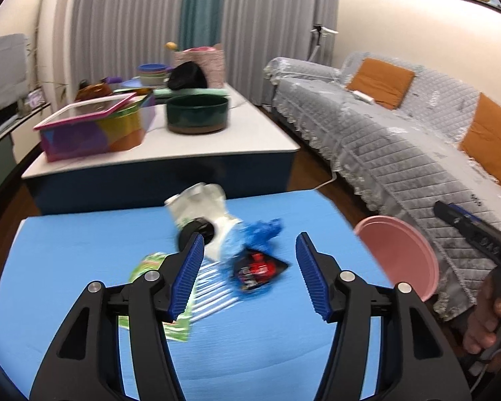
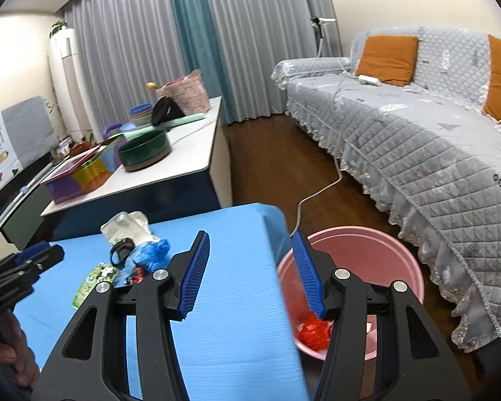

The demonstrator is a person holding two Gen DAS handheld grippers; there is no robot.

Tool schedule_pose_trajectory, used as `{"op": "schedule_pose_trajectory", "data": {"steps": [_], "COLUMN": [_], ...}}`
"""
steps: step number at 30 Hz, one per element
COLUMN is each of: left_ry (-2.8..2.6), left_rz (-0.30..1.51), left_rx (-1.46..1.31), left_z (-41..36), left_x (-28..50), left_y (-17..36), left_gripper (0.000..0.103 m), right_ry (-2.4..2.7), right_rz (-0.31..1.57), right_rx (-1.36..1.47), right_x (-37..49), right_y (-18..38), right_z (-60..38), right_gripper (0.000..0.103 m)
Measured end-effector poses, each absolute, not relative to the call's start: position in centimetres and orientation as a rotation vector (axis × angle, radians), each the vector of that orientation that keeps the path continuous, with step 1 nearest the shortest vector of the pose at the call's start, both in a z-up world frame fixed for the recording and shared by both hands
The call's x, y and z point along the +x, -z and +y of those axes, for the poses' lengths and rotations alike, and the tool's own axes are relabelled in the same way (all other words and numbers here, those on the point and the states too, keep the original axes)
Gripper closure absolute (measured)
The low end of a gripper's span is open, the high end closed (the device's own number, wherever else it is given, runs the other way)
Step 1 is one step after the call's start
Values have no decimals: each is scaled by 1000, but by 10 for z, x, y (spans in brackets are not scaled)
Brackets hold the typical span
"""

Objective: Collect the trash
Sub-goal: 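Move both open tools back over the table trash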

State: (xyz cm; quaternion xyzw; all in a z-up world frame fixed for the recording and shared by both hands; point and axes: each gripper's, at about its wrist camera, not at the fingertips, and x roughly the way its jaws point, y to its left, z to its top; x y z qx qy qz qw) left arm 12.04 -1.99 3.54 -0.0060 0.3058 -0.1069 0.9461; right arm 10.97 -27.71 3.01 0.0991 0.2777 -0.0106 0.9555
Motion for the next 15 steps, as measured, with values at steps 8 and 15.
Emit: {"op": "schedule_pose_trajectory", "data": {"steps": [8, 15], "left_ry": [67, 20], "left_rz": [682, 755], "left_rx": [-68, -54], "left_z": [26, 33], "left_x": [143, 163], "left_y": [-1, 32], "left_gripper": [46, 46], "right_ry": [-62, -124], "right_rz": [616, 665], "right_rx": [170, 181], "right_x": [136, 163], "right_y": [-6, 14], "right_z": [-243, -221], "right_gripper": [63, 63]}}
